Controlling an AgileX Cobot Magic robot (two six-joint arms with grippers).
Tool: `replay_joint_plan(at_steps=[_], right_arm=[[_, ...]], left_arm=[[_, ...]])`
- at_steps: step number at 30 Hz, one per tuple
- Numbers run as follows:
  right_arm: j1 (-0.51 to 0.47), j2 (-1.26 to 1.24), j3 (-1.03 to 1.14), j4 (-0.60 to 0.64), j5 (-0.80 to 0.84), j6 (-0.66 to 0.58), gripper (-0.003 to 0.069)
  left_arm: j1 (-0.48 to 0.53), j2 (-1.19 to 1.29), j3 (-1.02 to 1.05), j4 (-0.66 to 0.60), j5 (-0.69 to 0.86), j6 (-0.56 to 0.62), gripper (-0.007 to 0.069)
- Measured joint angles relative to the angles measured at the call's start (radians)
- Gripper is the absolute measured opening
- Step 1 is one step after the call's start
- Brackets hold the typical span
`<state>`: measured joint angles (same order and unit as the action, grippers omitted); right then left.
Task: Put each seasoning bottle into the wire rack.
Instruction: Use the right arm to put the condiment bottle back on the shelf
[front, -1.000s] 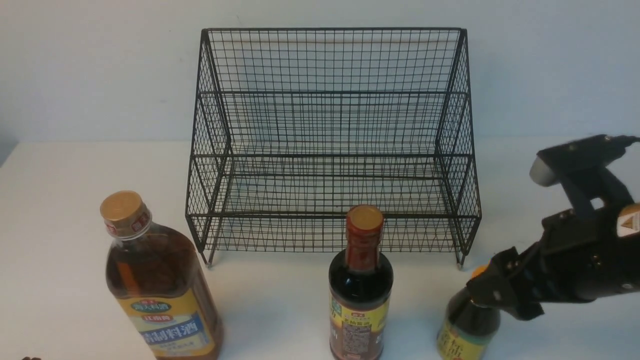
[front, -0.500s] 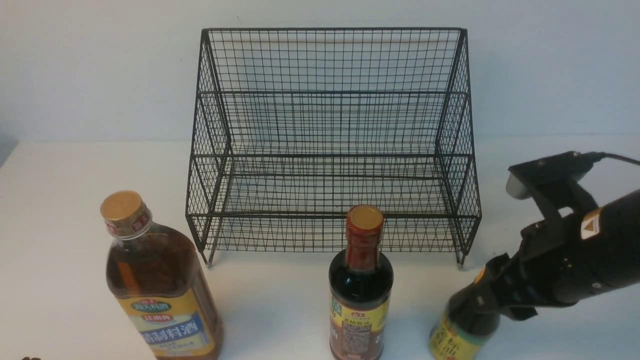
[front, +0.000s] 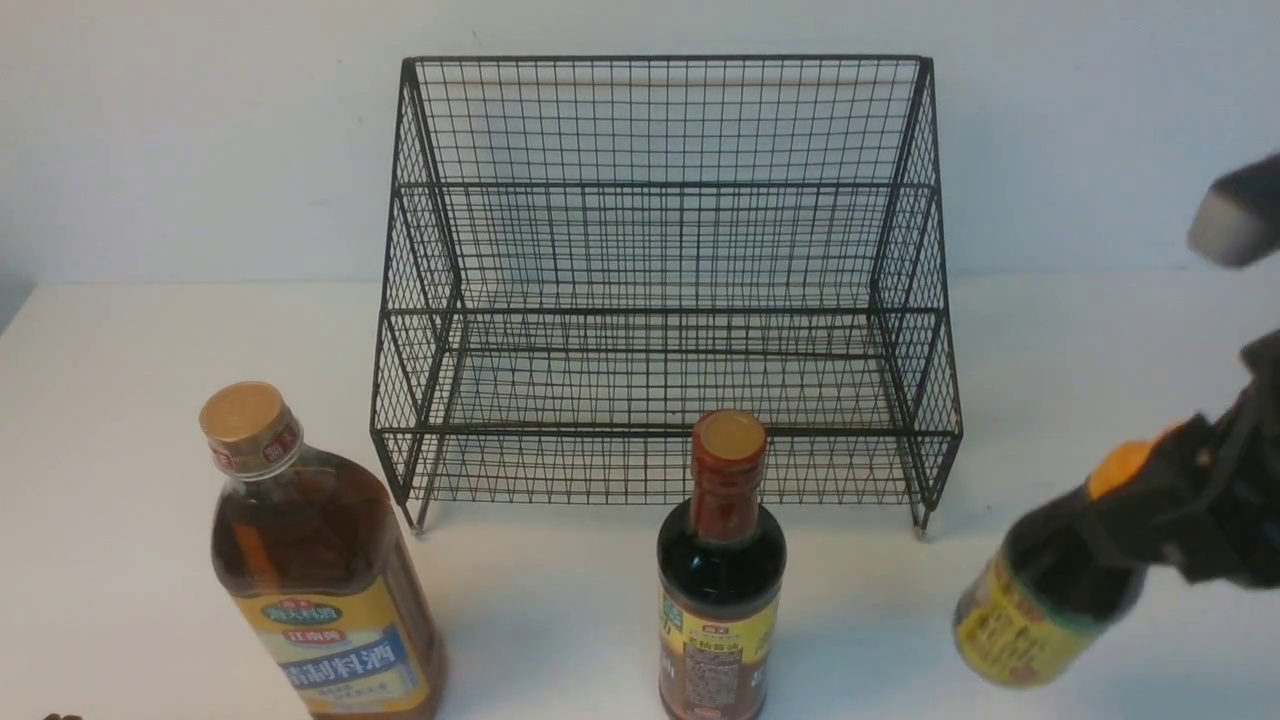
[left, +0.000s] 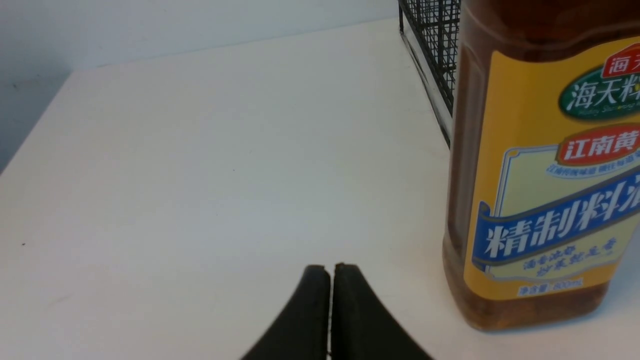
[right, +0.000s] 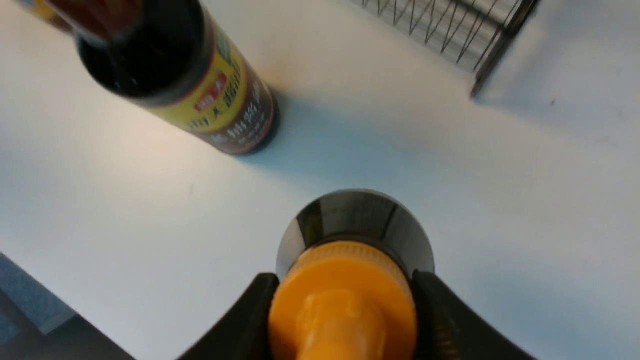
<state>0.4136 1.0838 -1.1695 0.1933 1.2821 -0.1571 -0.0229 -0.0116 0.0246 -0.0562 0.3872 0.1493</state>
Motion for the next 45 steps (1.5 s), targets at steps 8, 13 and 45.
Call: replay_joint_plan(at_steps=[8, 13, 45], right_arm=[[0.000, 0.059, -0.149, -0.006, -0.079, -0.008, 0.0301], [0.000, 0.160, -0.185, -0.008, -0.138, -0.031, 0.0301], [0.000, 0.460, -0.238, -0.088, -0.422, 0.006, 0.0301]], left_arm=[[0.000, 0.000, 0.000, 0.000, 0.000, 0.000, -0.0008], [0.000, 0.000, 0.000, 0.000, 0.000, 0.000, -0.0008], [0.000, 0.000, 0.000, 0.000, 0.000, 0.000, -0.0008]])
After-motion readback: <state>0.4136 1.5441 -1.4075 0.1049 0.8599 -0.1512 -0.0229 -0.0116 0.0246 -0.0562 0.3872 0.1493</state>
